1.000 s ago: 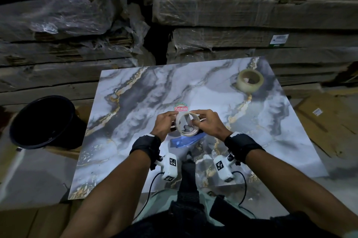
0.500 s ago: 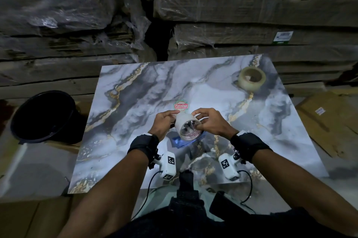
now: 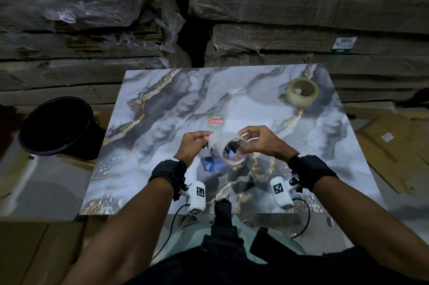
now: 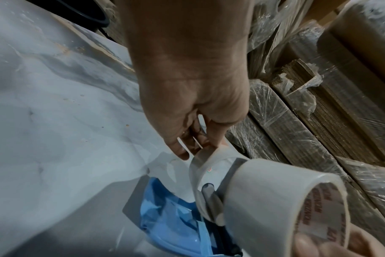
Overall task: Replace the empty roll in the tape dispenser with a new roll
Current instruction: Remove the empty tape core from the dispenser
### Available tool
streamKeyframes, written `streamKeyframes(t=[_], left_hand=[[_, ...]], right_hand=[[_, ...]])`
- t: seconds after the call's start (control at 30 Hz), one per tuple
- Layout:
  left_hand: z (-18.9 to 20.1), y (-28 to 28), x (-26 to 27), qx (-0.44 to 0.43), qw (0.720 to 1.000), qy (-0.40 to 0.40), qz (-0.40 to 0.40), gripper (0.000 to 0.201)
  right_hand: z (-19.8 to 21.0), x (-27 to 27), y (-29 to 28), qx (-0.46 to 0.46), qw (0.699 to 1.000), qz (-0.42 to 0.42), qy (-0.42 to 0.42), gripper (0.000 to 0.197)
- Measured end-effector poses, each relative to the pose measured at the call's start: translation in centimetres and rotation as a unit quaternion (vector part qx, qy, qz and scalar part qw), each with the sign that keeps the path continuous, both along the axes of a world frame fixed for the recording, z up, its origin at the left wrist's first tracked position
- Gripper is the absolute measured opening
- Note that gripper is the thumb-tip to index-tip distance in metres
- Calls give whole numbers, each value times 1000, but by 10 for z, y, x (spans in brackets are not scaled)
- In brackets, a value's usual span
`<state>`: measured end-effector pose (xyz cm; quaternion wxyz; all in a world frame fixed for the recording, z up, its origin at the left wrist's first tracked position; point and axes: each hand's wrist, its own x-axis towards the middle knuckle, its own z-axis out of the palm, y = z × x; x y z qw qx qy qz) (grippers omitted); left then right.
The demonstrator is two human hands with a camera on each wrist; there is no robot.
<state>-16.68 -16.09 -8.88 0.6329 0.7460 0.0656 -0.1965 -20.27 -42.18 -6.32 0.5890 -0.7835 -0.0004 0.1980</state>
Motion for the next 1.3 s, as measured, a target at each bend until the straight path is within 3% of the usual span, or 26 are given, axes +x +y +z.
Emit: streamKeyframes(t=[0.13,0.37,0.67,1.1,1.3], left_hand=[[-3,5,-13,23,999,-19,-23,28],[-12,10,-42,38,999,-11,-19,27],[-22,12,-54,70,997,-10,40,20],[-27,22,-41,88,995,42,36,20],[-8,36,-11,27,995,59,76,17]], right_hand=[[4,-7,-17,53,998,-37,9,36],[6,-13,-27,67,995,-70,22,38],[-2,-11,-16,67,993,-85,40,40],[2,15,8,88,989,-103,67,44],[0,42,33,105,984,-129,67,43]])
